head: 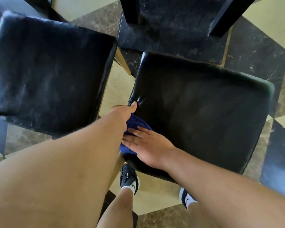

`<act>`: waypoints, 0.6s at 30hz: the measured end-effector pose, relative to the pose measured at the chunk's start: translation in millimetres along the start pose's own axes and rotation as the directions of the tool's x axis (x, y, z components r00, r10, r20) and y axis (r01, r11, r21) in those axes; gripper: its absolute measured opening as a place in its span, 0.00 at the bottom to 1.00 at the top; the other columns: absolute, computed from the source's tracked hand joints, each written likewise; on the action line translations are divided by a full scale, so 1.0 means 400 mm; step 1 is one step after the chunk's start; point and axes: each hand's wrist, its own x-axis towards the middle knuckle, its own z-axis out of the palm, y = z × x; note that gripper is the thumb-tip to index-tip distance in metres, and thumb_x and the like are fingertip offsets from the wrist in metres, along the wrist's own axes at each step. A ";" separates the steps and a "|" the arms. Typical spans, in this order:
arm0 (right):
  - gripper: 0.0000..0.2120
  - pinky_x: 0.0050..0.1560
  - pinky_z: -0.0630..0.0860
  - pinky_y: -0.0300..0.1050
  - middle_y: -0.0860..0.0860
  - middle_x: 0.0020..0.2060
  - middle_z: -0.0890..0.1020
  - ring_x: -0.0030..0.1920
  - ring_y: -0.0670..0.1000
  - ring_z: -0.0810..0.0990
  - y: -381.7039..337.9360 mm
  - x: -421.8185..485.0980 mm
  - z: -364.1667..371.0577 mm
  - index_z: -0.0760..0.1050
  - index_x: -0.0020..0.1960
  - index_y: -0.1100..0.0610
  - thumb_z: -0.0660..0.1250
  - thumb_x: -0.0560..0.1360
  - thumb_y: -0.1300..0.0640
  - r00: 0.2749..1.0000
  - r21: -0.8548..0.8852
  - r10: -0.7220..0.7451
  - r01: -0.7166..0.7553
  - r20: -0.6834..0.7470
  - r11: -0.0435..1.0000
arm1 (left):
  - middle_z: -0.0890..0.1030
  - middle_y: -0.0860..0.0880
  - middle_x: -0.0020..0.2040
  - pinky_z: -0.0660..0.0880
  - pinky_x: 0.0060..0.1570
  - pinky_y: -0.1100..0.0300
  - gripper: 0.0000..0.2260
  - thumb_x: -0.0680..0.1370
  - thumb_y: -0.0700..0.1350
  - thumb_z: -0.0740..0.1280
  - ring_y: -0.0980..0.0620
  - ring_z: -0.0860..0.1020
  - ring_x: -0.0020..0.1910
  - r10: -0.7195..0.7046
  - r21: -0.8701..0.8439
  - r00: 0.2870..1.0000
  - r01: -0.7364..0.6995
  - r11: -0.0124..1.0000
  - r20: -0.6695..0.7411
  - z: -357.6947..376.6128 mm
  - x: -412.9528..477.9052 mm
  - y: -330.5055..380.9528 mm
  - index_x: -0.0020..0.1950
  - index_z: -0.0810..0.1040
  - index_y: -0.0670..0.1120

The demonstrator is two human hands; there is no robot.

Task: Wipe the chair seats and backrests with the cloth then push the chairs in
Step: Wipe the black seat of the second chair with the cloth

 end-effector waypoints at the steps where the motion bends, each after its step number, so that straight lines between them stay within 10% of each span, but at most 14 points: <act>1: 0.28 0.78 0.32 0.48 0.48 0.83 0.53 0.83 0.51 0.44 -0.011 0.017 0.000 0.51 0.84 0.51 0.51 0.84 0.54 0.998 0.000 0.056 -0.056 -0.028 0.998 | 0.81 0.42 0.55 0.75 0.54 0.45 0.32 0.75 0.66 0.75 0.41 0.78 0.49 0.017 0.027 1.000 -0.016 1.000 -0.017 -0.003 0.007 0.000 0.63 0.77 0.40; 5: 0.29 0.81 0.41 0.56 0.50 0.83 0.54 0.83 0.56 0.45 -0.063 -0.048 0.065 0.53 0.84 0.54 0.54 0.84 0.54 1.000 -0.111 -0.016 0.016 -0.003 0.994 | 0.83 0.40 0.59 0.79 0.64 0.41 0.30 0.76 0.62 0.77 0.39 0.81 0.56 0.098 0.011 0.995 -0.098 0.995 -0.012 -0.006 0.030 -0.009 0.63 0.80 0.39; 11: 0.28 0.81 0.45 0.55 0.47 0.83 0.54 0.82 0.53 0.44 0.088 -0.362 0.104 0.56 0.83 0.52 0.51 0.84 0.55 0.949 -0.128 -0.238 0.267 0.205 0.955 | 0.79 0.49 0.47 0.78 0.48 0.48 0.19 0.77 0.64 0.75 0.44 0.79 0.44 0.134 0.006 0.964 -0.136 0.991 -0.229 0.030 -0.002 -0.028 0.57 0.78 0.52; 18: 0.29 0.77 0.45 0.53 0.46 0.80 0.61 0.81 0.53 0.56 0.293 -0.647 0.058 0.59 0.80 0.50 0.56 0.80 0.53 0.973 -0.320 -0.132 0.188 0.189 0.928 | 0.74 0.55 0.43 0.74 0.53 0.45 0.17 0.85 0.63 0.57 0.43 0.76 0.50 0.248 0.004 0.876 -0.270 0.963 -0.414 0.130 -0.024 -0.089 0.64 0.76 0.54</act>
